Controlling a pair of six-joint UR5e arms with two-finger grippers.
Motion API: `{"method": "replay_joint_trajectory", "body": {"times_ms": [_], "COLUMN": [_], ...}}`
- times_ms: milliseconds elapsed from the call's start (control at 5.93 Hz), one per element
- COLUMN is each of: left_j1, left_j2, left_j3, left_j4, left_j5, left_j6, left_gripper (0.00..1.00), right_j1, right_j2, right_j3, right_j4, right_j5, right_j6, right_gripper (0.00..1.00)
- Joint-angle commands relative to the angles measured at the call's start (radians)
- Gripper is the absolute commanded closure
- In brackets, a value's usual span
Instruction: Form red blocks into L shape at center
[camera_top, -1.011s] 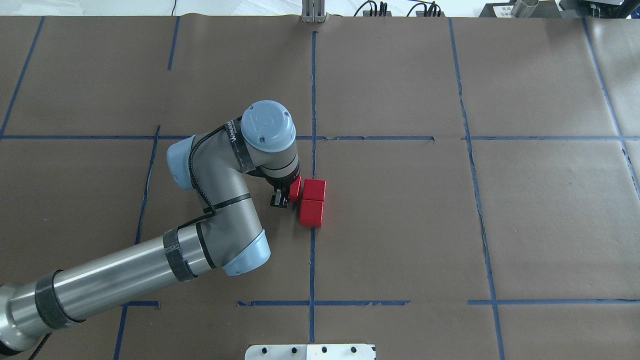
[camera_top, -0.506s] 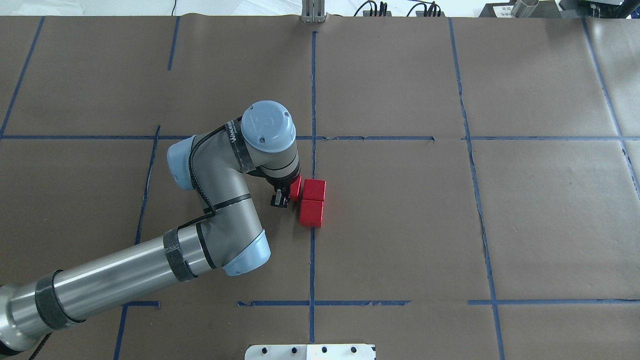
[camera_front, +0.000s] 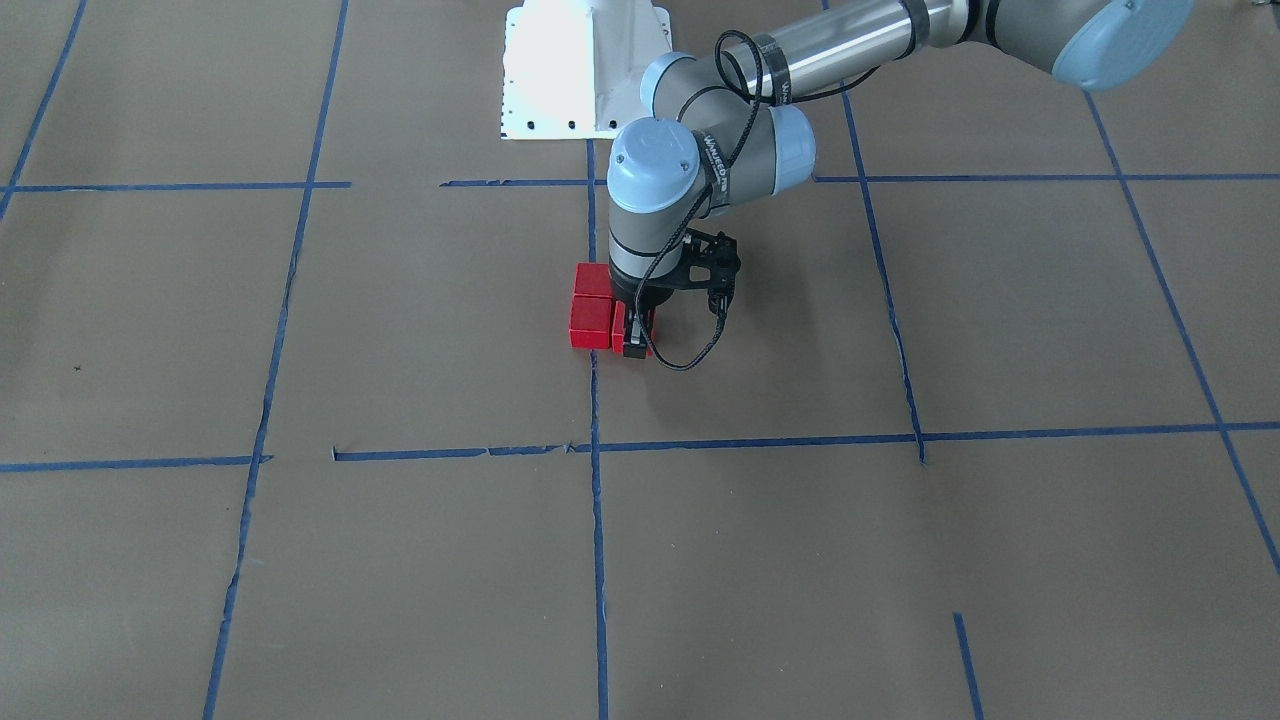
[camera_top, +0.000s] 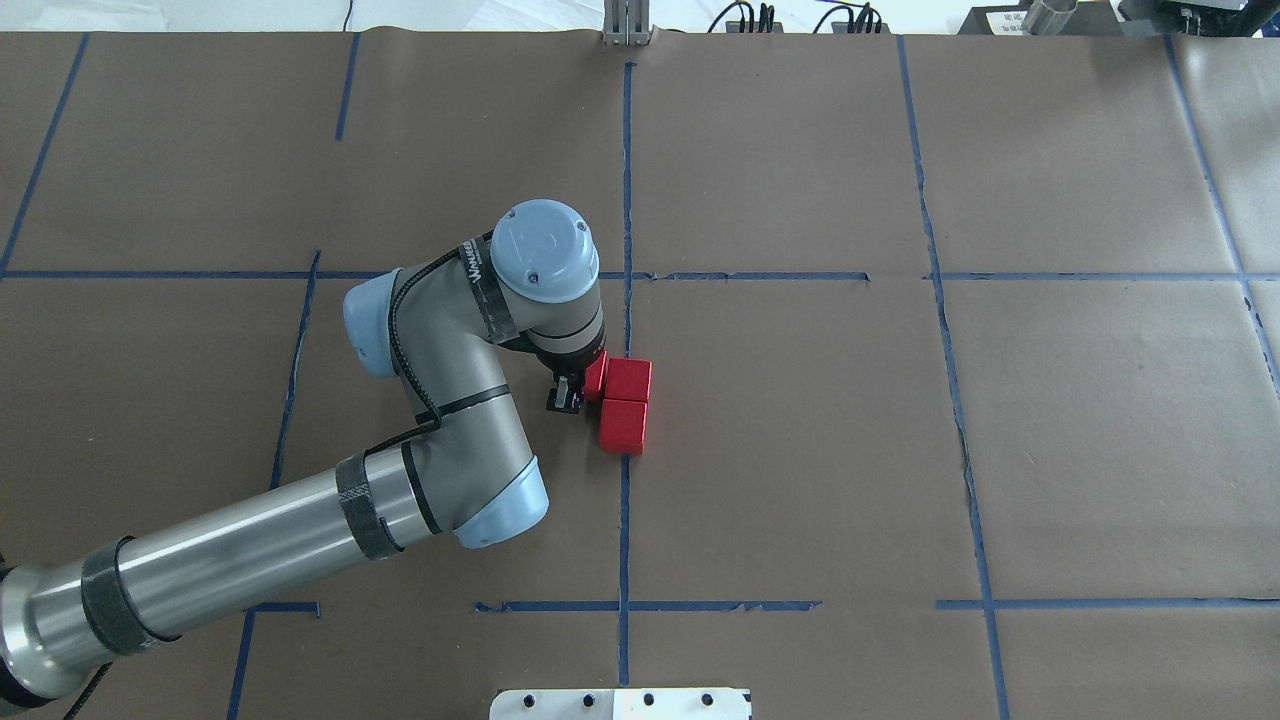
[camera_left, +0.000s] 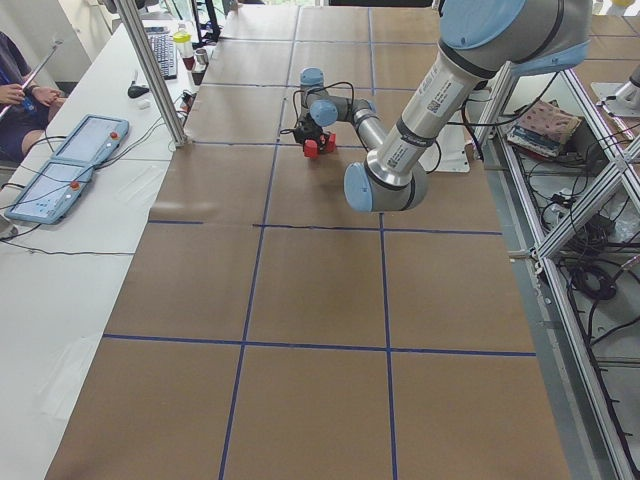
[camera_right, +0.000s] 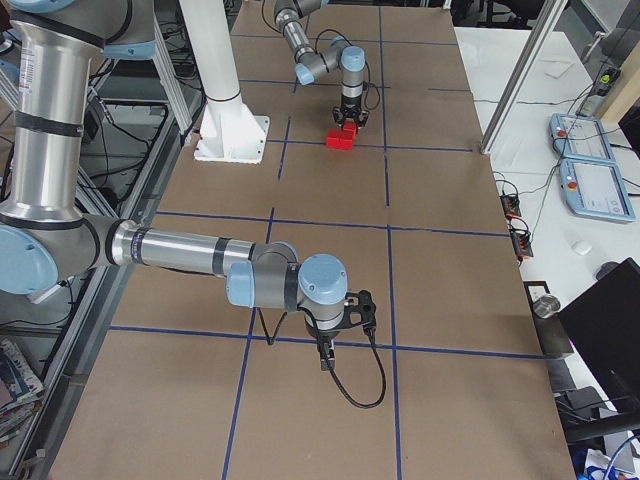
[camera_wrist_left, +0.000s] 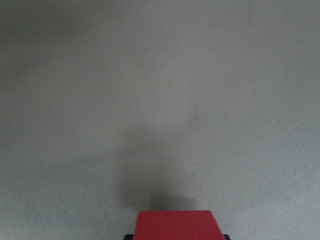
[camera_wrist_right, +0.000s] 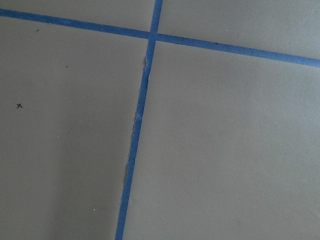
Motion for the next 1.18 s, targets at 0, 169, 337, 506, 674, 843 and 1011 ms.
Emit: {"method": "replay_joint_trajectory", "body": {"times_ms": [0, 169, 337, 506, 674, 843, 1011], "left_j1": [0.002, 0.002, 0.002, -0.008, -0.032, -0.069, -0.09], "left_j2": [-0.004, -0.004, -0.002, -0.001, 0.004, 0.031, 0.097], "left_j3": [0.006, 0.006, 0.003, -0.031, -0.102, -0.217, -0.349], "left_j4": [-0.002, -0.002, 0.001, 0.013, 0.091, 0.178, 0.257], "left_j5": [-0.001, -0.001, -0.003, -0.009, -0.042, -0.112, -0.13], "left_j6": [0.008, 0.014, 0.045, 0.097, 0.15, 0.241, 0.407], "left_gripper": [0.36, 0.32, 0.24, 0.1, 0.0, 0.0, 0.0], "right_j1": [0.0, 0.0, 0.0, 0.0, 0.0, 0.0, 0.0], "right_j2": [0.0, 0.0, 0.0, 0.0, 0.0, 0.0, 0.0], "right_j3": [0.0, 0.0, 0.0, -0.002, -0.002, 0.0, -0.002], "right_j4": [0.0, 0.0, 0.0, 0.0, 0.0, 0.0, 0.0], "right_j5": [0.0, 0.0, 0.0, 0.0, 0.0, 0.0, 0.0], "right_j6": [0.0, 0.0, 0.0, 0.0, 0.0, 0.002, 0.0], "right_gripper": [0.0, 0.0, 0.0, 0.0, 0.0, 0.0, 0.0]}}
